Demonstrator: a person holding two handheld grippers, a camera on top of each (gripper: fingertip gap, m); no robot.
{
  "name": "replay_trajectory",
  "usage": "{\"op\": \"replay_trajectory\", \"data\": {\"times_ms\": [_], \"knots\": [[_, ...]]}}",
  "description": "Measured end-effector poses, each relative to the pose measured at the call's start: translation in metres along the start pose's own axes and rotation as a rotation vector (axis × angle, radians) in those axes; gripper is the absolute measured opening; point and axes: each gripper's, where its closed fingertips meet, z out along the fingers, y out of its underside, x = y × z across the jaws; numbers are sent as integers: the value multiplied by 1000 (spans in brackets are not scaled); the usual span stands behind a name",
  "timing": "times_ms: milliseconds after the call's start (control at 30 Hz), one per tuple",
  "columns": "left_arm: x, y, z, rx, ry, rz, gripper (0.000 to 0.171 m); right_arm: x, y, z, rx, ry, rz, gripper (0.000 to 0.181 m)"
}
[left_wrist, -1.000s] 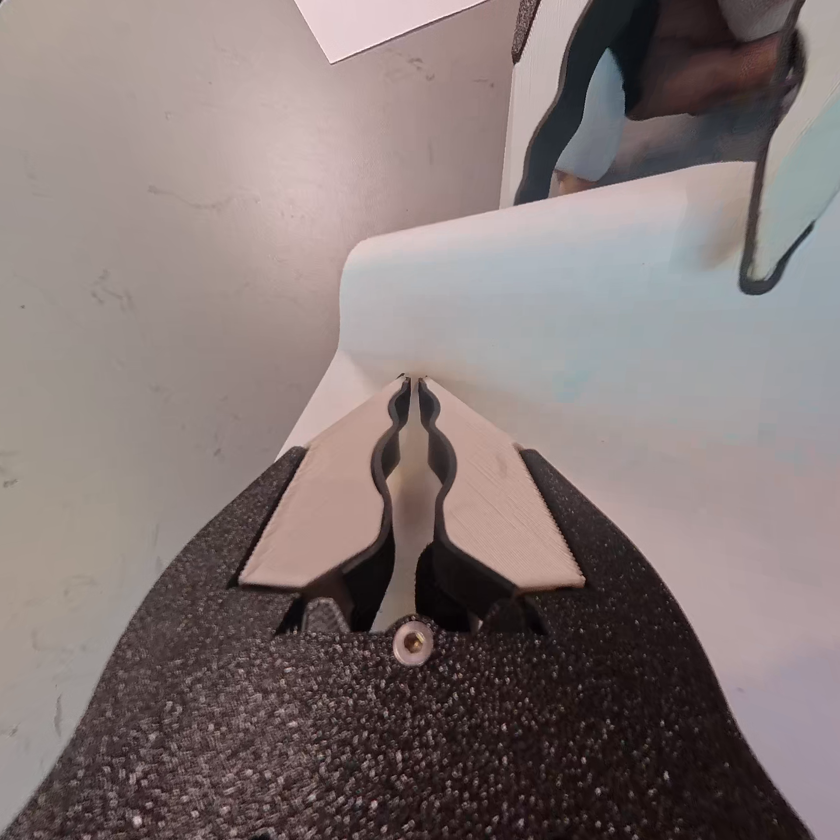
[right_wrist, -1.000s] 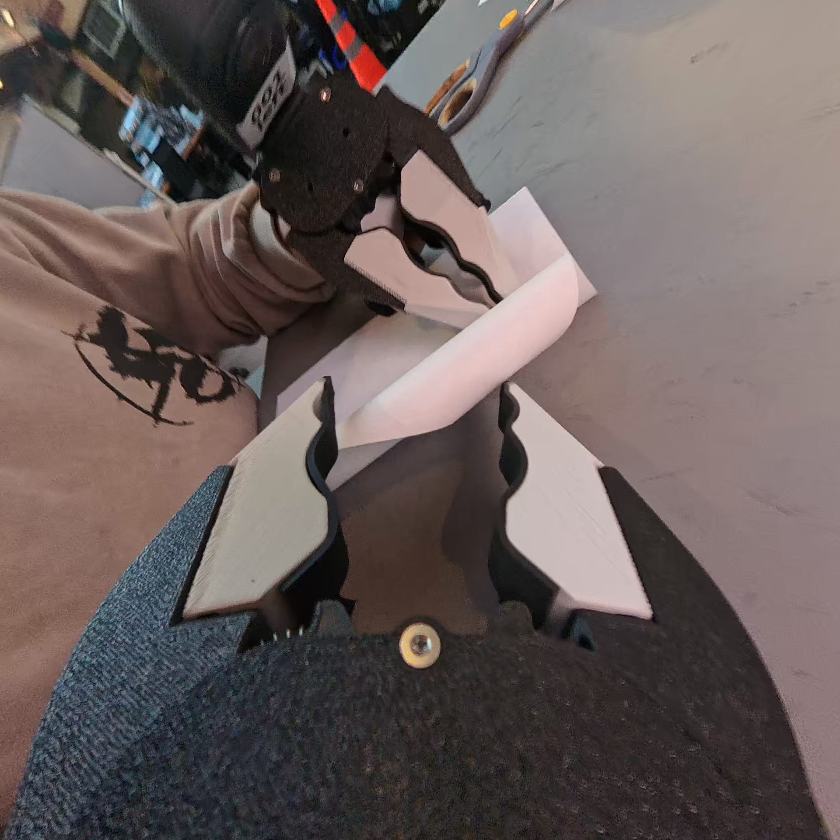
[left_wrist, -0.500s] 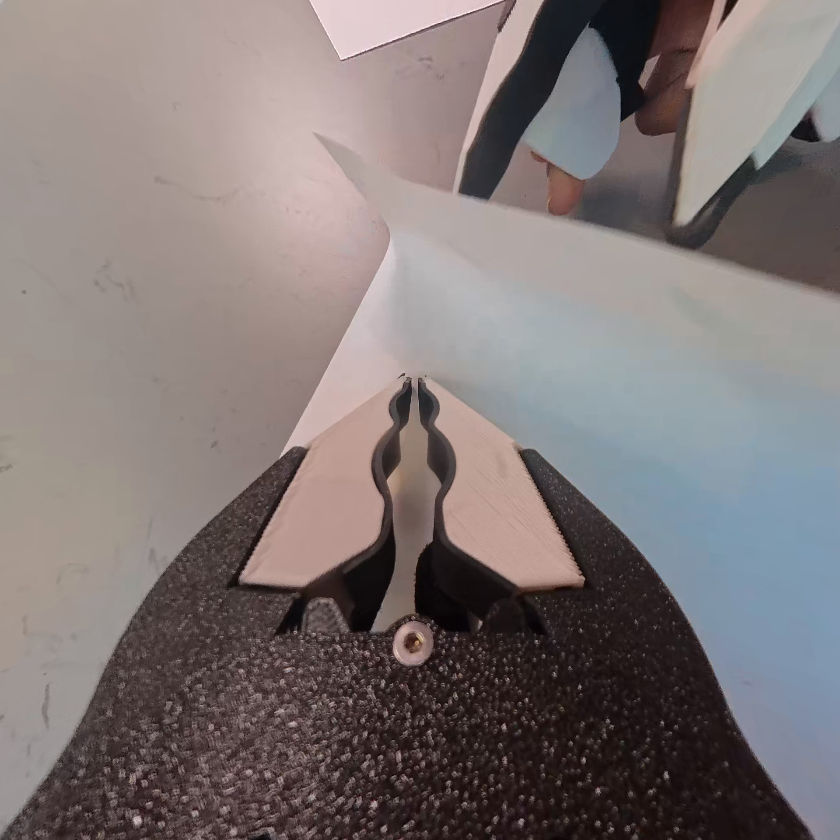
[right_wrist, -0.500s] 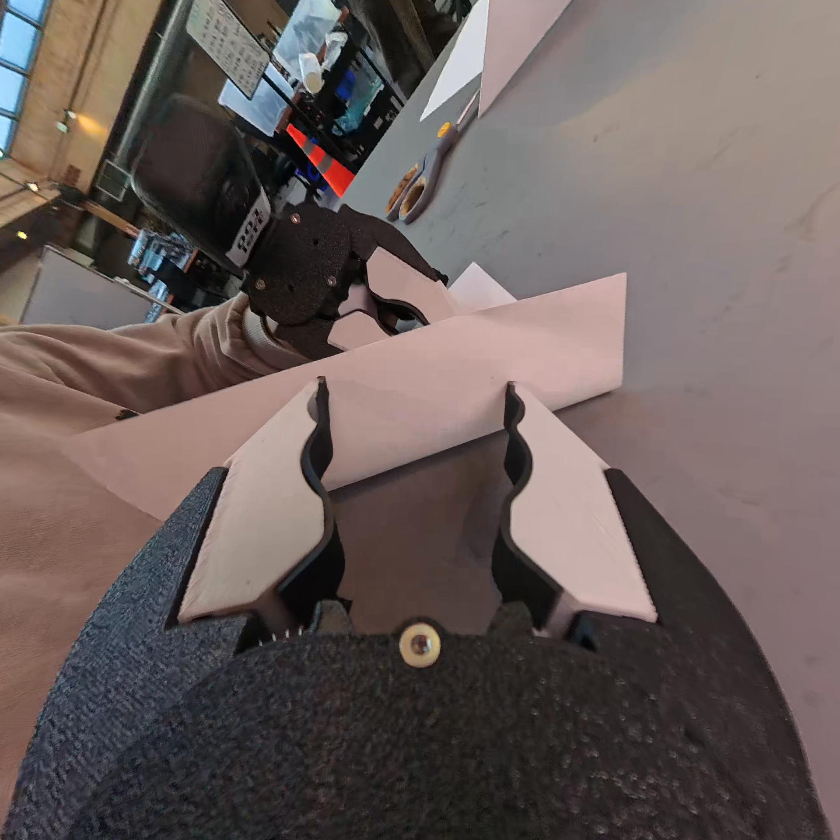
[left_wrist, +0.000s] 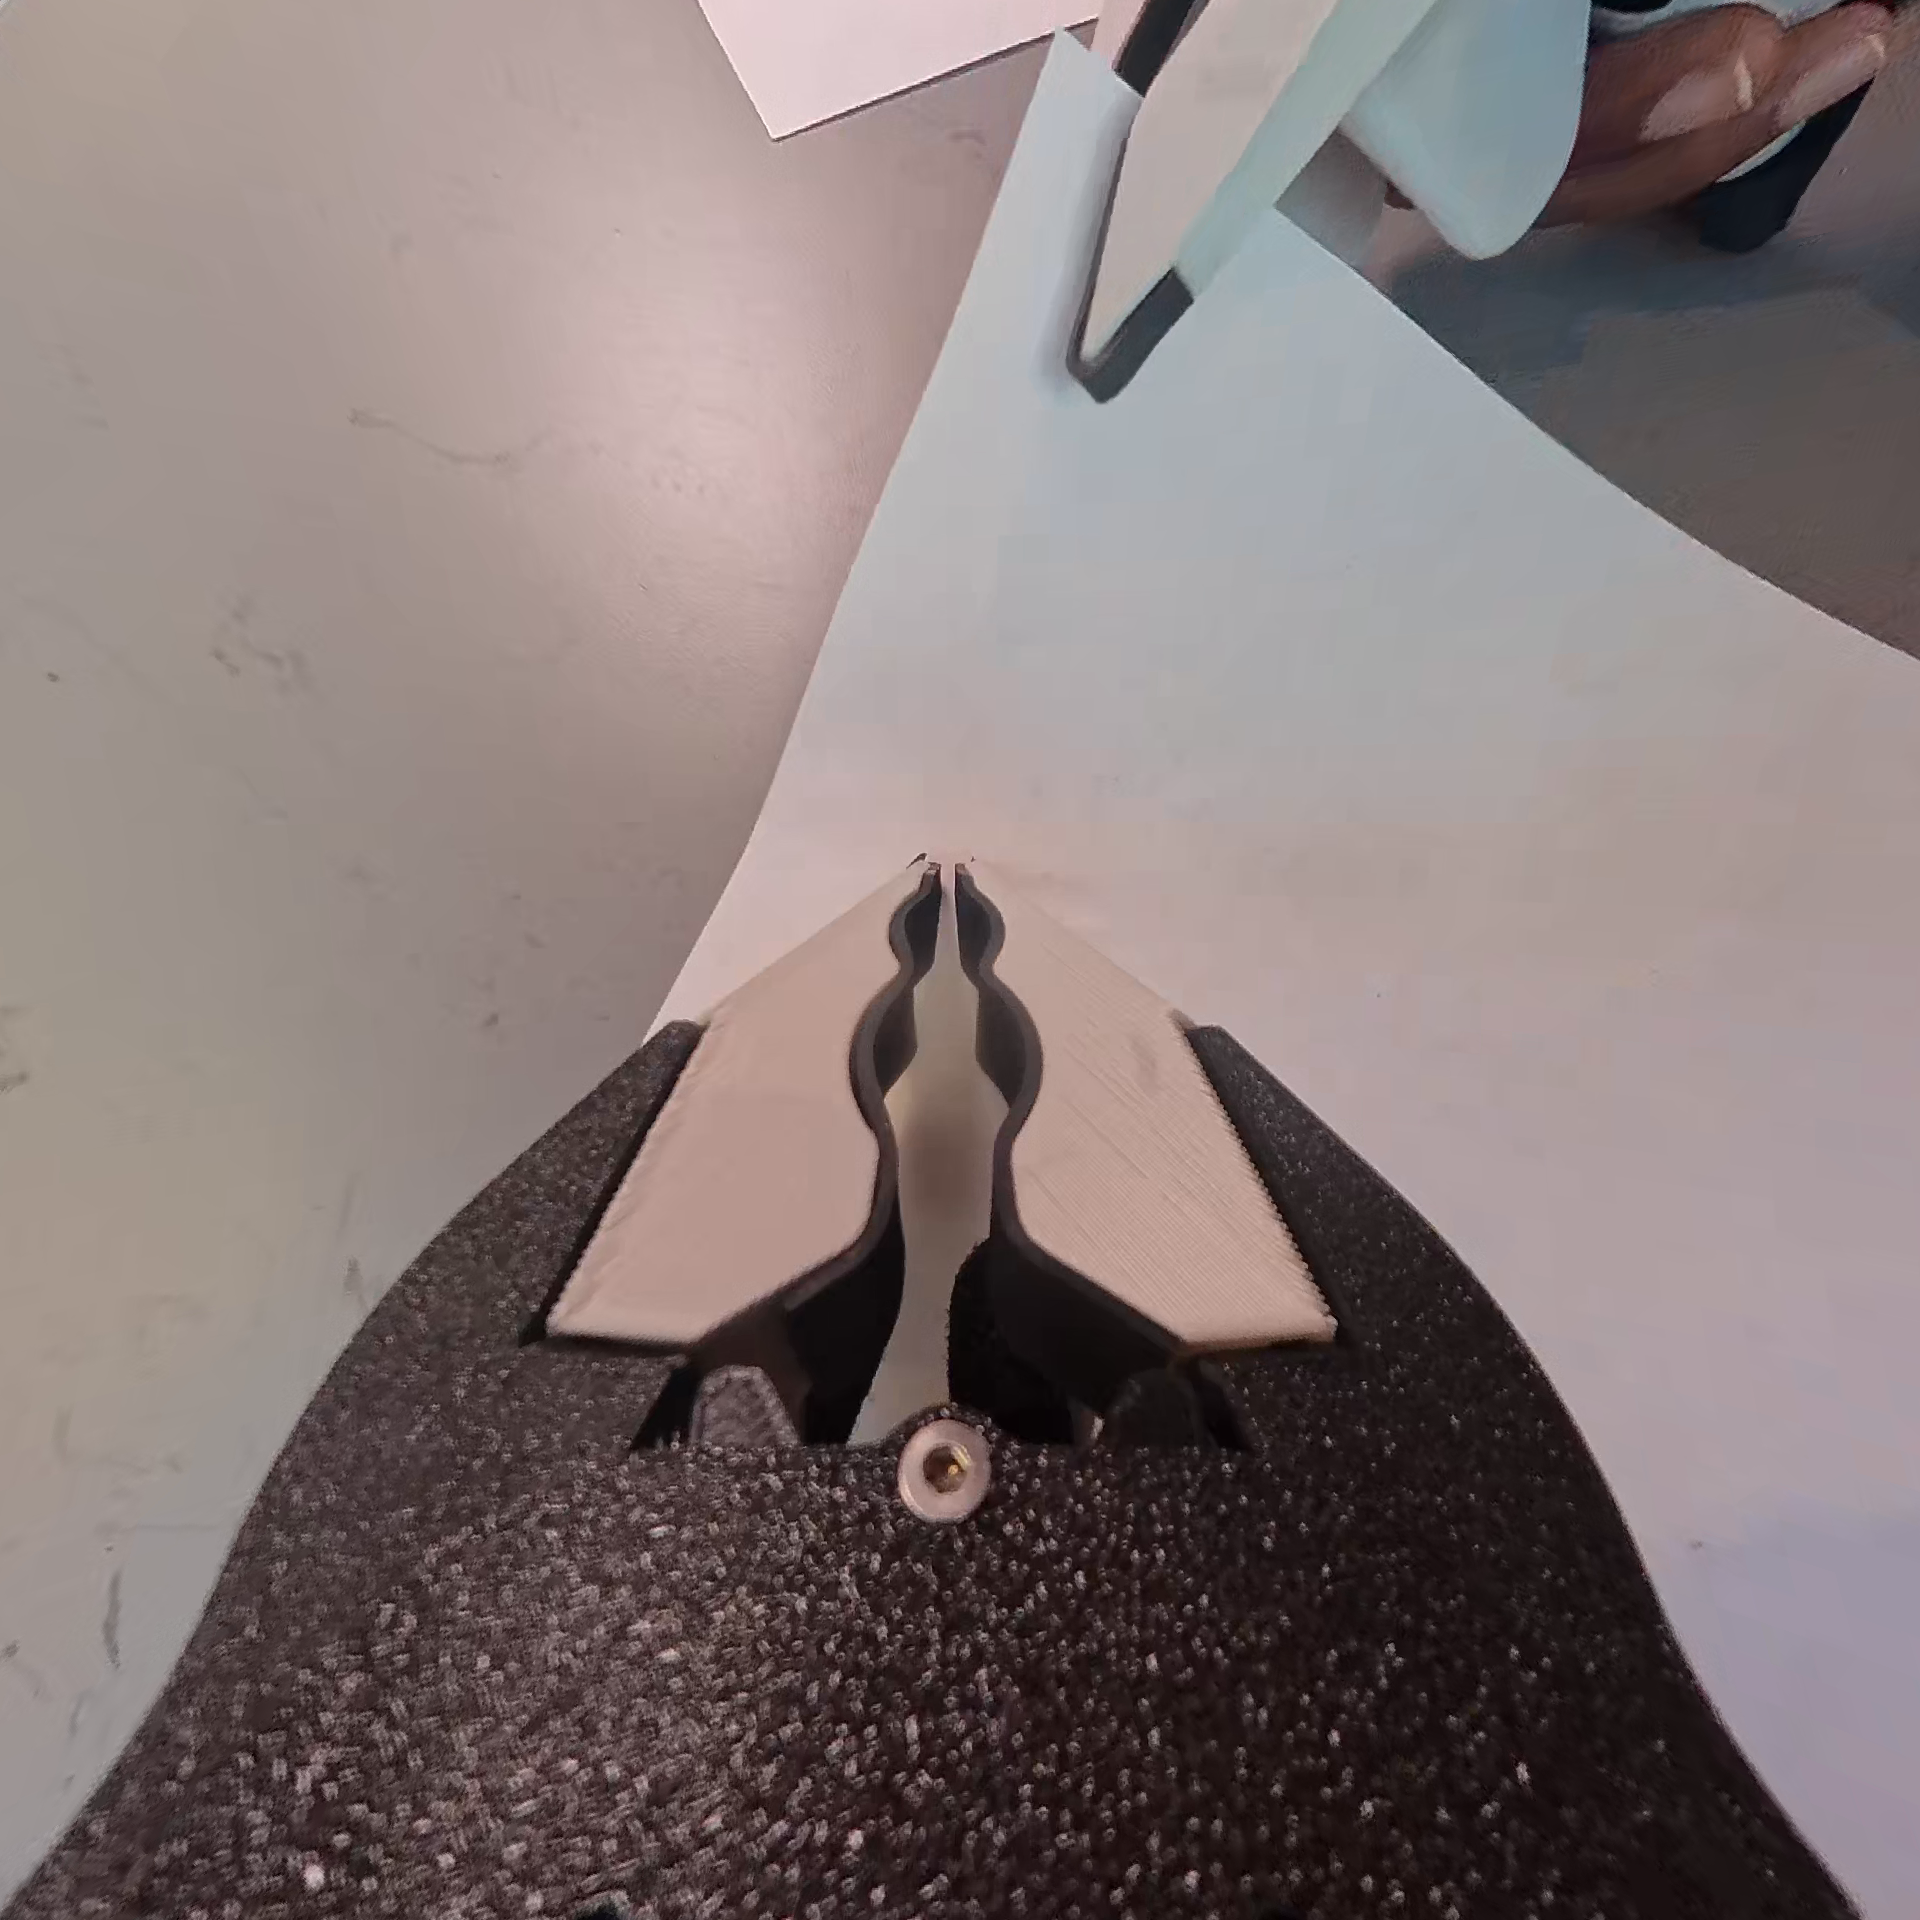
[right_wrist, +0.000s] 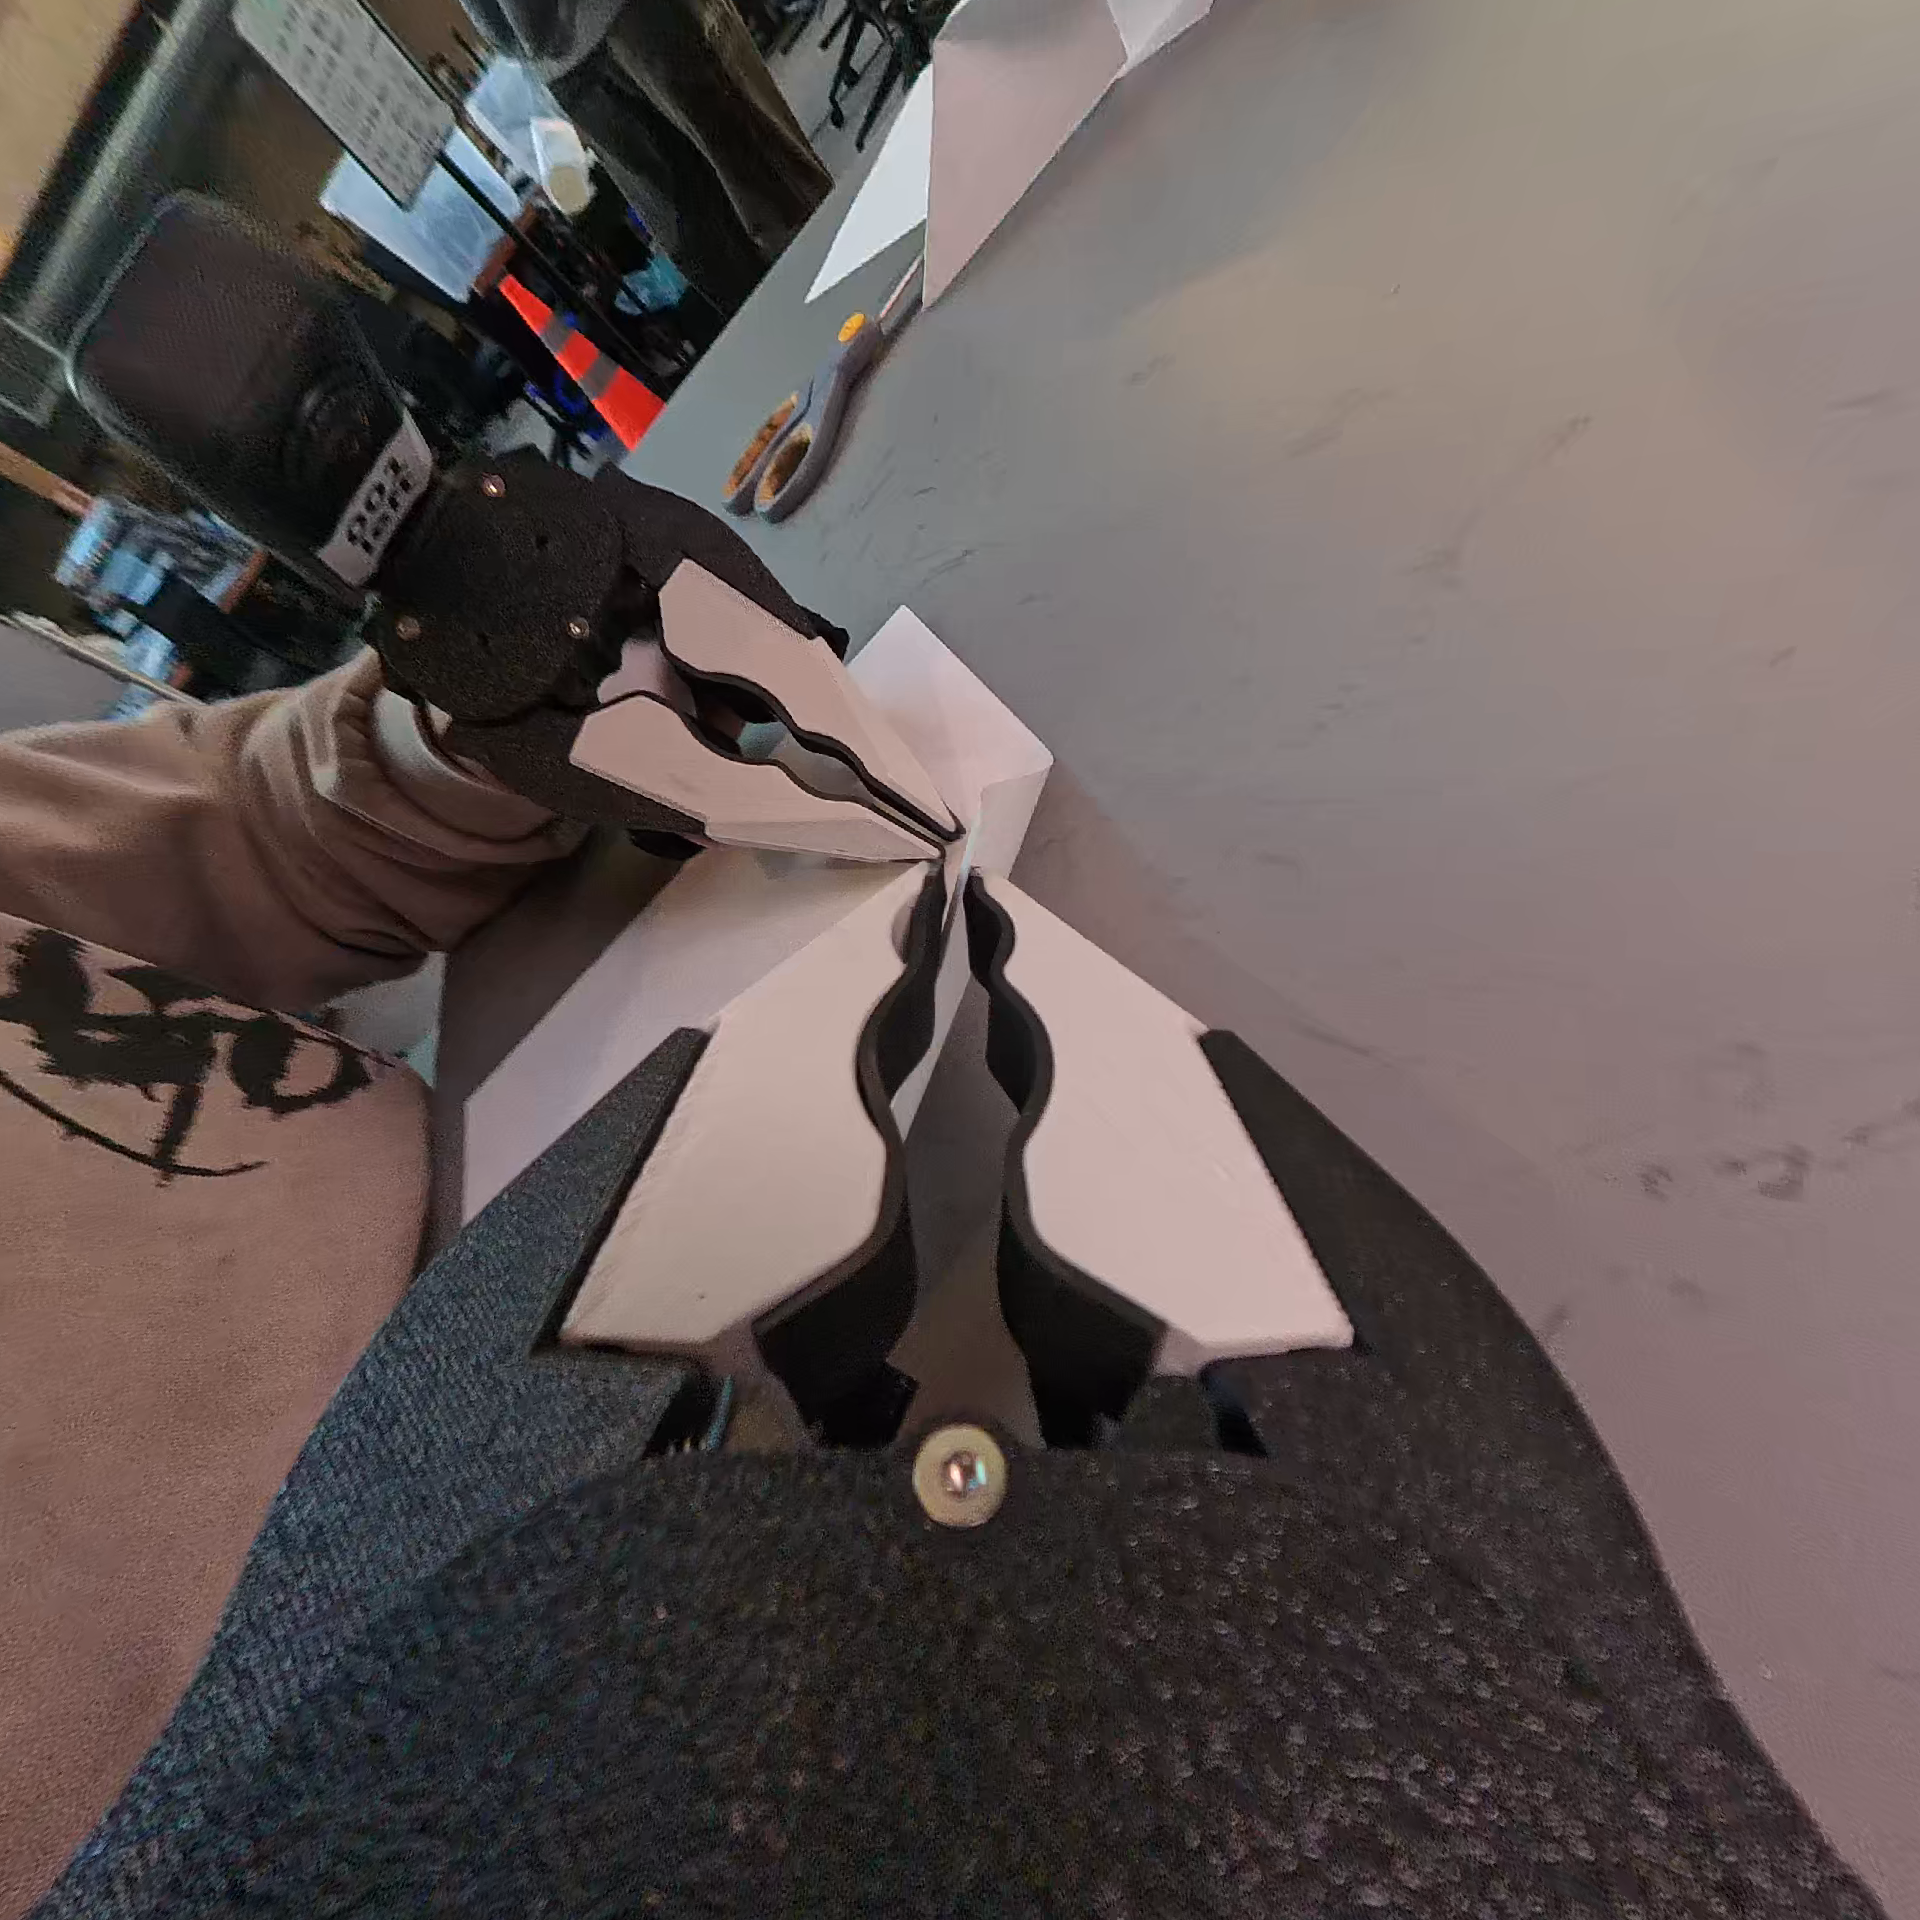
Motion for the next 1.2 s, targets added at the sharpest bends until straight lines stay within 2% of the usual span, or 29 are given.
{"op": "replay_trajectory", "data": {"times_ms": [67, 233, 400, 467, 600, 700, 800, 867, 967, 1100, 1200], "knots": [[0, 0, 0, 2, 1, -2, 2, 6, 2, 1, -28, 96, -162, 0], [0, -1, 0, 6, -2, -1, 2, -13, 4, 9, -59, 203, -589, 0], [0, -1, 1, 6, 1, 10, 2, 0, 27, 20, -236, 416, -991, 0], [1, -1, 0, 4, 13, 23, 1, 2, 30, 21, -275, 461, -1086, 0], [-3, 5, -8, -32, 40, 65, 1, 0, 33, 23, -294, 466, -1110, 0], [-25, 6, -35, -17, -13, 50, 0, 0, 35, 22, -305, 473, -1129, 0], [-48, 24, -63, -13, -3, -149, 4, -3, 37, 23, -299, 458, -1122, 1], [-57, 41, -72, 14, 32, -303, 25, -4, 36, 23, -298, 453, -1121, 1], [-47, 56, -81, 75, 166, -544, 41, -4, 35, 20, -289, 458, -1108, 0], [-28, 54, -84, 171, 257, -698, 40, -8, 34, 15, -258, 441, -1080, 0], [-18, 49, -76, 178, 246, -684, 23, -12, 36, 14, -242, 414, -1065, 0]]}}
